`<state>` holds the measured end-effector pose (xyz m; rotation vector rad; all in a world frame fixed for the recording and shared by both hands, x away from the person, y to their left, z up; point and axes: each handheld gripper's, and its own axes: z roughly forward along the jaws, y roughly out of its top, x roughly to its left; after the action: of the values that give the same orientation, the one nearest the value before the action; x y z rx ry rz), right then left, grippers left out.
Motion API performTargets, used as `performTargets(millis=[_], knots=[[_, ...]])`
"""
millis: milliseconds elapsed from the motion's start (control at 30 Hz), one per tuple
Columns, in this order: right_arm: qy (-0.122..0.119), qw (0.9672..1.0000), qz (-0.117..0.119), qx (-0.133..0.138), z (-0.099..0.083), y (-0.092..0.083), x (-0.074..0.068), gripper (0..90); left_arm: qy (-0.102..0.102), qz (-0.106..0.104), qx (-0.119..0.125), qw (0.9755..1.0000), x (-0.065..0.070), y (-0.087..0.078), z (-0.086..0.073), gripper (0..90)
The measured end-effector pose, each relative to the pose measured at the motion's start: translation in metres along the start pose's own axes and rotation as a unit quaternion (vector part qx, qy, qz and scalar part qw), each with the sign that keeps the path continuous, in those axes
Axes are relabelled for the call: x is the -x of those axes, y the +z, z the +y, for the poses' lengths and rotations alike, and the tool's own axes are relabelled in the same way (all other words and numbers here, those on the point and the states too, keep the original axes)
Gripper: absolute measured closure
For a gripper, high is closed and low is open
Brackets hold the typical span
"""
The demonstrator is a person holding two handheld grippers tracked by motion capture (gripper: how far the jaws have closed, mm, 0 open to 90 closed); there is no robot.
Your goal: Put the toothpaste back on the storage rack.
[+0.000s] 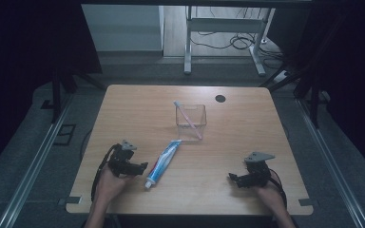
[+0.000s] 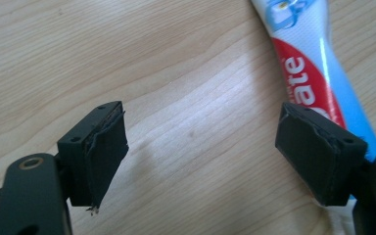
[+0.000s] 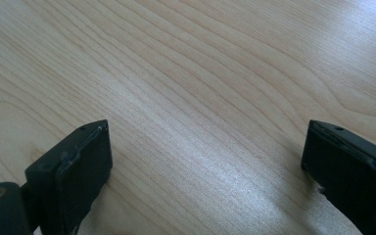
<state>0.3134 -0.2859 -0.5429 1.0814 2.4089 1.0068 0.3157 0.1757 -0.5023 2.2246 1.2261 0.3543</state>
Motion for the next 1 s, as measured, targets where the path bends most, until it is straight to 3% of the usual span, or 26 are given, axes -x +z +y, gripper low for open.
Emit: performTargets(millis=[633, 1000], knots=[[0.001, 1.0, 0.0, 0.0, 0.0, 0.0, 0.0, 4.6, 0.027, -0.039, -0.019, 0.9987, 0.018, -0.001, 0.034, 21.2], [0.001, 1.0, 0.0, 0.0, 0.0, 0.0, 0.0, 4.5, 0.045, -0.05, -0.036, 0.9971, 0.034, 0.016, 0.054, 21.6]])
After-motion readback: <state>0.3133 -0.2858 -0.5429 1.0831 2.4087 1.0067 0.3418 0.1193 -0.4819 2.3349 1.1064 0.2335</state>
